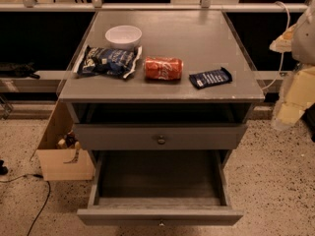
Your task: Close middle drawer
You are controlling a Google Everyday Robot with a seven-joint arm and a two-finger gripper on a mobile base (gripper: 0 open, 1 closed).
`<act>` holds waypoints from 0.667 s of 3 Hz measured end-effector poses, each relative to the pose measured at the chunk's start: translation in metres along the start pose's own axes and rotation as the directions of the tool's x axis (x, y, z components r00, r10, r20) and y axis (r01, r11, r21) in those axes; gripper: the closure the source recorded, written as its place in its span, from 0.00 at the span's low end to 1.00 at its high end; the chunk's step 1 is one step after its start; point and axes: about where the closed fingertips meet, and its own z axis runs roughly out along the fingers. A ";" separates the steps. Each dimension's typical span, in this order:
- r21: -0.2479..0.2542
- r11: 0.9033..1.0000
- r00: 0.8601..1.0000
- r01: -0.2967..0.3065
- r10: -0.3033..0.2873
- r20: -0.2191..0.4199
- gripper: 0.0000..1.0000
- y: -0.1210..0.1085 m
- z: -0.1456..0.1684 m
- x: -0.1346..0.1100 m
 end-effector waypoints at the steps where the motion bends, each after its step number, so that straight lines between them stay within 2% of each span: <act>1: 0.000 1.000 1.000 0.000 0.000 0.000 0.00 0.000 0.000 0.000; 2: -0.005 0.999 0.999 -0.032 0.032 0.036 0.00 0.002 0.011 0.001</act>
Offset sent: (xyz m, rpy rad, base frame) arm 0.0033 -0.0008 -0.0276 0.0885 0.0148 -0.0382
